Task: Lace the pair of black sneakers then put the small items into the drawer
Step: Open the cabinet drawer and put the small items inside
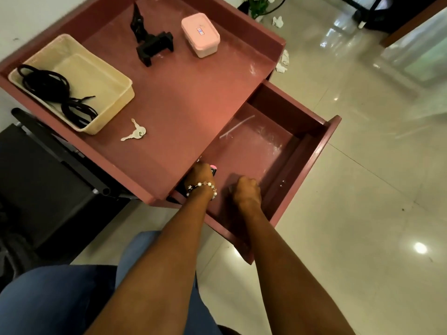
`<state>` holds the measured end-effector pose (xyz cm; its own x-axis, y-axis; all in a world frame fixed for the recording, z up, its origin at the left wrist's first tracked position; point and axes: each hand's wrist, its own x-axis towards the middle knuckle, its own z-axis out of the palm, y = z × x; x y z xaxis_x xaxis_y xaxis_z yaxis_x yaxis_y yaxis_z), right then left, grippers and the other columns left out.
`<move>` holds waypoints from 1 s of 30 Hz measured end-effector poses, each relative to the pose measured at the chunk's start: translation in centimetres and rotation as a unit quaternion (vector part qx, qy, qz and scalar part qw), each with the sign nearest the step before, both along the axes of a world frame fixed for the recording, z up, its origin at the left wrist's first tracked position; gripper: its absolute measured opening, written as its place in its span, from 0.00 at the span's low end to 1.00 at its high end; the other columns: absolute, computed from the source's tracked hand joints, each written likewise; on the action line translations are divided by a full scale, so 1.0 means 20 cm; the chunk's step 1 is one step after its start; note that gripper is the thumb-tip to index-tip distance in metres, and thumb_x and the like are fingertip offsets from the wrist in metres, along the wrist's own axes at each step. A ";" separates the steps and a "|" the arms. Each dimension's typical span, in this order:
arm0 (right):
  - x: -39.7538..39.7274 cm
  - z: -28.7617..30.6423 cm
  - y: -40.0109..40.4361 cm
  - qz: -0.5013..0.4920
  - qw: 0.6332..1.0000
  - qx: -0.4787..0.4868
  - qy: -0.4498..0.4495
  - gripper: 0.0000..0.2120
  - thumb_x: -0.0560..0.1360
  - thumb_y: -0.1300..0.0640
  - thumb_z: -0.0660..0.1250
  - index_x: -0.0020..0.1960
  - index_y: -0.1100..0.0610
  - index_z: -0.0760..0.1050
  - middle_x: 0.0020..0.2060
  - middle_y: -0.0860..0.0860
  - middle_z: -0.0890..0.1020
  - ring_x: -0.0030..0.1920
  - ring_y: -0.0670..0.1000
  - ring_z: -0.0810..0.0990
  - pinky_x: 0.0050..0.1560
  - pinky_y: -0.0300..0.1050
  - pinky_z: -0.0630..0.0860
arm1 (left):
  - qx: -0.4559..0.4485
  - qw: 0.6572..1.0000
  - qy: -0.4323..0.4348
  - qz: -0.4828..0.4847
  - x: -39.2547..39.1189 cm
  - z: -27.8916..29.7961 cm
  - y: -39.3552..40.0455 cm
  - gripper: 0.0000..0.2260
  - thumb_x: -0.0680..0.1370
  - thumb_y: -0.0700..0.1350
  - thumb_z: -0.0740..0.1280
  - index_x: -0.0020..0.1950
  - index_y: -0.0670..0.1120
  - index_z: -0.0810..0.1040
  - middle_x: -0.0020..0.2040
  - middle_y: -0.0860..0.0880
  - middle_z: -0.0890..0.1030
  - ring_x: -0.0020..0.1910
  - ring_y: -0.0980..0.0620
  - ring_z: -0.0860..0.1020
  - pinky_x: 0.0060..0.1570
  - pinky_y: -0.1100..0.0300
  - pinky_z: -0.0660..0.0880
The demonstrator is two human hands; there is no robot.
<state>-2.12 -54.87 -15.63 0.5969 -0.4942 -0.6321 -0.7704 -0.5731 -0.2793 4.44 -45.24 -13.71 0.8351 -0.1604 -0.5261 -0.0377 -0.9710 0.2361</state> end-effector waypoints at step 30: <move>0.87 0.70 0.06 0.048 0.945 -0.015 -0.323 0.19 0.76 0.56 0.71 0.64 0.61 0.74 0.59 0.58 0.78 0.58 0.57 0.77 0.60 0.49 0.73 | 0.005 0.993 -0.086 0.084 0.42 0.61 0.46 0.15 0.78 0.40 0.68 0.64 0.40 0.74 0.65 0.41 0.72 0.65 0.41 0.71 0.57 0.52 0.72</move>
<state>15.25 -53.63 -1.70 0.8963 -0.4304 -0.1065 -0.3887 -0.6472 -0.6558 12.89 -36.07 -1.46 0.9275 -0.0062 -0.3739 0.0862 -0.9694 0.2299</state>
